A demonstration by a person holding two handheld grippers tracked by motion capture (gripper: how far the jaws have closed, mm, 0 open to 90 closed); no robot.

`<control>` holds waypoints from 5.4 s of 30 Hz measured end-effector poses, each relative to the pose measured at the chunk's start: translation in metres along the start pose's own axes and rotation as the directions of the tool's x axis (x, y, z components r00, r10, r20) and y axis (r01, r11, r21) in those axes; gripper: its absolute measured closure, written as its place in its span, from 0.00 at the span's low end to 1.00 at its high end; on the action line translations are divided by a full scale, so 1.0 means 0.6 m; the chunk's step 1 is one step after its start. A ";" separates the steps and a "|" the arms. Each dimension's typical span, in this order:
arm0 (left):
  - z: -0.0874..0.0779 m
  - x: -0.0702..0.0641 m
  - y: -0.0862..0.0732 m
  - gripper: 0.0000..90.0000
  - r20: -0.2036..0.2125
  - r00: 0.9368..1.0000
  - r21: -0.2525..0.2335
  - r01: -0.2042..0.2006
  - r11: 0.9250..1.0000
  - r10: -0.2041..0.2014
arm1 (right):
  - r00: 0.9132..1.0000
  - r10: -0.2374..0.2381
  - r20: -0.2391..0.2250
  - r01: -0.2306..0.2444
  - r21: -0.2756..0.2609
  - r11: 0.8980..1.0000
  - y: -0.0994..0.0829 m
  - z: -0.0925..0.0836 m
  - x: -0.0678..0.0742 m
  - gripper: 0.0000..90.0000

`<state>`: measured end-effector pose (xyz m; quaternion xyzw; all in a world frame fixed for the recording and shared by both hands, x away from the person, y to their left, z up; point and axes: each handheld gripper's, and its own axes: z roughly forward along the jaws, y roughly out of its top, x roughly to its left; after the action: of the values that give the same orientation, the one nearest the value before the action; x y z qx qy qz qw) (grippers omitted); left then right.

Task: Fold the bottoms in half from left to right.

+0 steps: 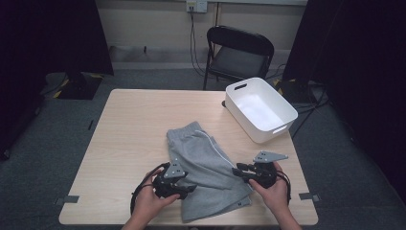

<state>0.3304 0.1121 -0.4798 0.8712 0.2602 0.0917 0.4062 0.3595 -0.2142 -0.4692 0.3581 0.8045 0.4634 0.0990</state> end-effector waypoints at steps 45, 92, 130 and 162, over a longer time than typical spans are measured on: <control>-0.006 0.112 -0.023 0.31 -0.189 0.973 -0.017 0.133 0.991 -0.134 | 1.000 0.012 0.002 -0.012 0.071 0.997 0.020 0.070 -0.011 0.72; 0.019 0.169 0.009 0.25 -0.224 0.961 -0.045 0.157 0.987 -0.163 | 0.996 -0.014 0.089 0.010 0.040 0.999 0.045 0.097 -0.009 0.51; 0.045 0.151 -0.010 0.41 -0.179 0.980 -0.019 0.081 0.997 -0.083 | 0.986 -0.091 0.140 0.072 0.139 0.988 0.029 0.148 -0.008 0.49; -0.016 0.064 -0.047 0.63 -0.094 0.996 0.043 0.004 0.999 0.000 | 0.992 -0.046 0.120 0.034 0.106 0.994 -0.030 0.061 0.023 0.36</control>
<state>0.3488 0.1539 -0.4971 0.8741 0.2817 0.1267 0.3748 0.3589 -0.1861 -0.5018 0.3742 0.8271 0.3960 0.1384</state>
